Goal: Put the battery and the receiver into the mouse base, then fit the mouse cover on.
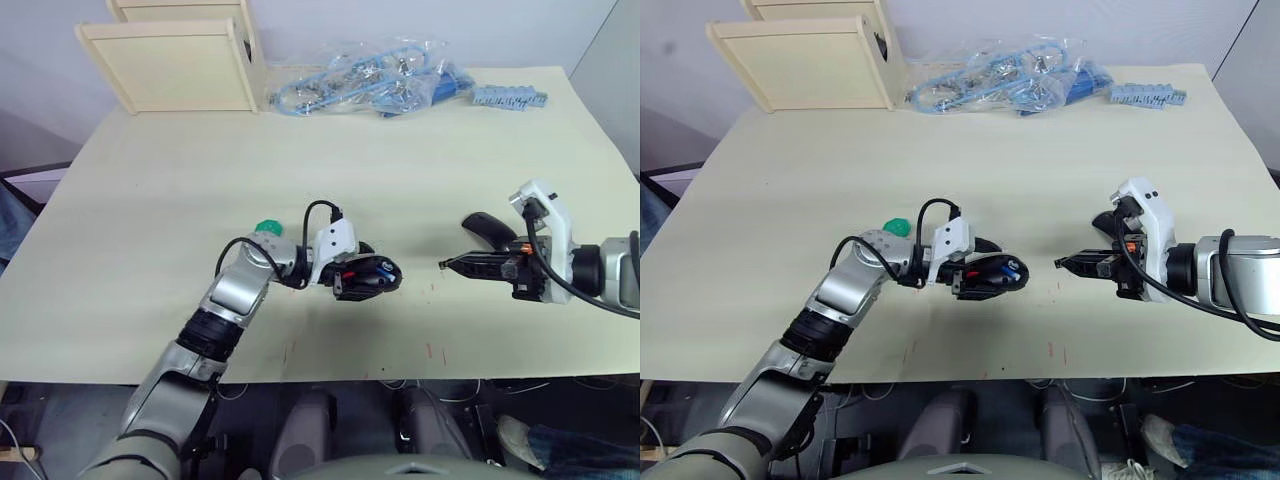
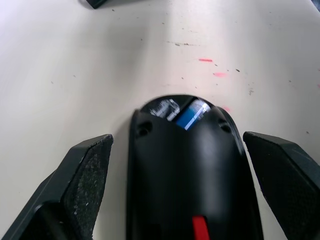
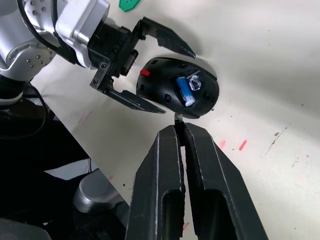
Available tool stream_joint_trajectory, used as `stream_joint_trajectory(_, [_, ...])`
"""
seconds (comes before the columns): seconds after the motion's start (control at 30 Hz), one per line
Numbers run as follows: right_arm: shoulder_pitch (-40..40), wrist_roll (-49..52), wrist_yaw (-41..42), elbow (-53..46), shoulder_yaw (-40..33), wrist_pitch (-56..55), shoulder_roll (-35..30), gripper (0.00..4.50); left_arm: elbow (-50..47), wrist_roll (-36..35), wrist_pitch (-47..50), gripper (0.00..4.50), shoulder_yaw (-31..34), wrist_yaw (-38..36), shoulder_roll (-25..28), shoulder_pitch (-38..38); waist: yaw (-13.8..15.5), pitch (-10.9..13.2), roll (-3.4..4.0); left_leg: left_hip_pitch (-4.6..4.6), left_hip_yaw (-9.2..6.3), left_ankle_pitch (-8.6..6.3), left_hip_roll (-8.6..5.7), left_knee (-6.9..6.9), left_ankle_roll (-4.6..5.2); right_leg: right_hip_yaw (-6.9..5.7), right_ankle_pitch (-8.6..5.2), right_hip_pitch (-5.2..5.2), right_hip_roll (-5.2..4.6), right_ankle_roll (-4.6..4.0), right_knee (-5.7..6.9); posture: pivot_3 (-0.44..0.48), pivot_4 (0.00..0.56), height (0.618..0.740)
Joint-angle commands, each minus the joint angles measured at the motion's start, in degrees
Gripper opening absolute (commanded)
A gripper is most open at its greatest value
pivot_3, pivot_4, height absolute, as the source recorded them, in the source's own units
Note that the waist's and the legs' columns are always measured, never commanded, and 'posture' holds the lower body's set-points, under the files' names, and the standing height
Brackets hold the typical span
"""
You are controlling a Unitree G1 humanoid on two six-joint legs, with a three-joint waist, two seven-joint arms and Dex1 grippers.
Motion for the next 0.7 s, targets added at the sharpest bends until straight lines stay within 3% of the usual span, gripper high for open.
stream_joint_trajectory(0.03, [-1.0,0.8,-0.4,-1.0,-0.6,-1.3,-0.1,0.0,-0.3,0.6,0.2,4.45,-0.5,-0.2,-0.4,-1.0,0.0,0.0,0.0,0.0,0.0,0.0,0.0,0.0,0.0,0.0,0.0,0.0,0.0,0.0,0.0,0.0,0.15,0.74])
stream_joint_trajectory(0.57, [0.4,1.2,-0.8,-2.5,-1.2,-2.3,-0.5,0.0,-2.6,2.1,1.4,4.45,-1.2,-1.2,0.2,-0.9,0.0,0.0,0.0,0.0,-0.02,0.0,0.01,0.0,0.0,0.01,0.0,0.0,0.0,0.0,0.0,0.0,0.15,0.74])
stream_joint_trajectory(0.67, [0.1,1.0,-0.9,-2.2,-0.7,-2.2,-0.3,0.0,-2.7,2.2,1.8,3.81,-1.2,-1.5,0.2,-1.0,0.0,0.0,0.0,0.0,-0.01,0.0,0.01,0.01,0.0,0.0,0.0,0.0,0.0,0.0,0.0,0.0,0.15,0.74])
stream_joint_trajectory(0.7, [-0.3,0.8,-0.8,-2.1,-0.4,-2.1,-0.2,0.0,-2.8,2.2,1.8,3.38,-1.3,-1.5,0.2,-1.0,0.0,0.0,0.0,0.0,-0.01,0.0,0.01,0.01,0.0,0.0,0.0,0.0,0.0,0.0,0.0,0.0,0.15,0.74])
